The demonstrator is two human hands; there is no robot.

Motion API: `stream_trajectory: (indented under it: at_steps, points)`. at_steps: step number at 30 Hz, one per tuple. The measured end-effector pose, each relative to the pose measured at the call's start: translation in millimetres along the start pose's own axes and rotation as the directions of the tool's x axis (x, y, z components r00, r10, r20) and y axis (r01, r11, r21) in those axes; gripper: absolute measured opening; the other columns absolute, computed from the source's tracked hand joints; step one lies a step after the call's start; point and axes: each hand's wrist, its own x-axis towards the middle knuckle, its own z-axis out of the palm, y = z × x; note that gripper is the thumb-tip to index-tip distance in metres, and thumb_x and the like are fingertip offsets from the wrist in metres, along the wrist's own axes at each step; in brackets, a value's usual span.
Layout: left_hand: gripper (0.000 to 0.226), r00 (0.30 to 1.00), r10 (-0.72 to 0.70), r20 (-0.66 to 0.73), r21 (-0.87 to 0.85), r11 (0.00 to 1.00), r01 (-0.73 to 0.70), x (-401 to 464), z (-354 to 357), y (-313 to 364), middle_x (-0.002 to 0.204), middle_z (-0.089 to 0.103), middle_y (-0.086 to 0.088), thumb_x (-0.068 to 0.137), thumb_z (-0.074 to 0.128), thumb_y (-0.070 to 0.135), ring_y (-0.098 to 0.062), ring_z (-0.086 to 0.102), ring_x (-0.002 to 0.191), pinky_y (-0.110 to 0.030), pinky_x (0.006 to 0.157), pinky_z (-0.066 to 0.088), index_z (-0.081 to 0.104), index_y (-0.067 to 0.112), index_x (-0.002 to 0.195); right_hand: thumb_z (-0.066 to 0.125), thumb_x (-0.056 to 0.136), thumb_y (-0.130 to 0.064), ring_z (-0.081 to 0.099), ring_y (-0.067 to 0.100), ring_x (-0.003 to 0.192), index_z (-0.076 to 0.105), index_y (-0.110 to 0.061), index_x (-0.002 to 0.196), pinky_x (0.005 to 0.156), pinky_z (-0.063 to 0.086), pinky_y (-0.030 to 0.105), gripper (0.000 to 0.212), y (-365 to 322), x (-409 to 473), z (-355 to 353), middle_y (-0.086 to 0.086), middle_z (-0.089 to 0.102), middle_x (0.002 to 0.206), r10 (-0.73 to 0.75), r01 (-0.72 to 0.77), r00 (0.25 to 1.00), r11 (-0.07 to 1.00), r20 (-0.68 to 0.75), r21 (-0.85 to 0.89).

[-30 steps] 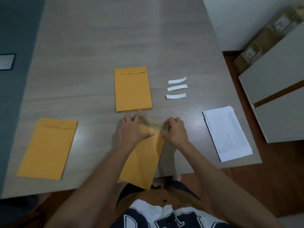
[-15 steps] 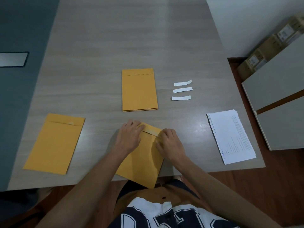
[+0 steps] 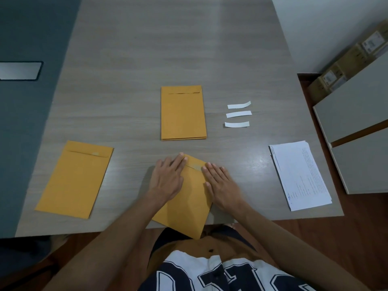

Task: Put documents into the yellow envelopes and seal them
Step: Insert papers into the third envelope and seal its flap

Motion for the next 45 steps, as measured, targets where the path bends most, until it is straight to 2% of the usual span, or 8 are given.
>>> stream_trajectory:
  at_steps: [5,10,15,24,28,31,36,45]
  points:
    - [0.06,1.0,-0.018,0.006,-0.01,1.0,0.018,0,0,0,0.162,0.015,0.002,0.099,0.028,0.032,-0.026,0.041,0.117,-0.042,0.093,0.033,0.012,0.019,0.155,0.006,0.105,-0.033,0.027,0.022,0.144,0.032,-0.009,0.148,0.117,0.012,0.039,0.056,13,-15,3,0.009,0.029,0.155,0.021,-0.021,1.0,1.0,-0.014,-0.01]
    - [0.069,0.985,-0.152,0.078,-0.132,0.978,0.162,9,-8,26,0.162,0.015,-0.006,0.096,0.03,0.046,-0.029,0.019,0.143,-0.048,0.113,0.024,0.015,0.011,0.154,0.007,0.105,-0.033,0.03,0.021,0.142,0.038,-0.009,0.146,0.118,0.009,0.038,0.056,8,-13,-1,0.009,0.036,0.152,0.057,-0.057,0.998,0.998,-0.007,0.038]
    - [0.067,0.997,0.067,0.029,-0.182,0.981,-0.061,7,6,41,0.164,-0.003,0.001,0.092,0.002,0.045,-0.021,-0.005,0.15,-0.05,0.12,0.007,0.004,0.022,0.155,0.008,0.105,-0.031,0.03,0.022,0.143,0.038,-0.009,0.146,0.118,0.011,0.039,0.055,10,-13,0,0.009,0.034,0.153,0.046,-0.046,0.999,0.997,-0.009,0.055]
    - [0.062,0.993,-0.096,0.068,-0.188,0.976,0.107,1,20,10,0.16,-0.005,0.016,0.092,-0.007,0.049,-0.019,-0.003,0.15,-0.055,0.117,-0.004,-0.004,0.037,0.153,0.005,0.105,-0.031,0.03,0.021,0.143,0.03,-0.012,0.148,0.116,0.018,0.044,0.054,11,-13,1,0.007,0.033,0.154,0.02,-0.02,0.999,1.0,-0.029,0.005]
    - [0.061,0.984,-0.145,0.1,-0.202,0.966,0.163,1,20,5,0.158,-0.005,0.018,0.093,-0.004,0.05,-0.024,0.0,0.15,-0.056,0.117,-0.004,-0.002,0.037,0.153,0.021,0.102,-0.031,0.036,0.021,0.141,0.036,-0.011,0.145,0.116,0.015,0.043,0.05,8,-11,1,0.007,0.04,0.15,0.025,-0.026,0.999,0.999,-0.034,-0.04]
    - [0.057,0.986,-0.135,0.102,-0.201,0.967,0.154,4,20,10,0.16,0.001,0.015,0.099,0.009,0.048,-0.027,0.005,0.15,-0.051,0.118,0.01,0.005,0.034,0.154,0.029,0.098,-0.03,0.047,0.022,0.134,0.053,-0.011,0.137,0.114,0.021,0.043,0.049,5,-6,-1,0.009,0.053,0.141,0.037,-0.037,0.995,0.999,-0.093,-0.003]
    - [0.043,0.986,-0.167,-0.022,-0.333,0.931,0.15,22,8,5,0.142,0.05,0.0,0.096,0.049,0.044,-0.024,0.039,0.13,-0.038,0.101,0.037,0.054,0.023,0.134,0.055,0.094,-0.031,0.056,0.025,0.103,0.072,-0.006,0.104,0.092,0.046,0.034,0.032,5,11,-28,0.01,0.071,0.102,0.127,-0.067,0.947,0.976,-0.295,0.207]
    - [0.051,0.957,-0.281,0.074,-0.53,0.801,0.277,50,-15,-4,0.118,0.045,-0.001,0.071,0.082,0.041,-0.021,0.042,0.112,-0.031,0.087,0.036,0.056,0.023,0.11,0.068,0.084,-0.041,0.043,0.021,0.109,0.064,-0.019,0.101,0.093,0.04,0.034,0.028,11,40,-54,0.002,0.052,0.111,0.341,-0.344,0.938,0.891,0.064,0.295]
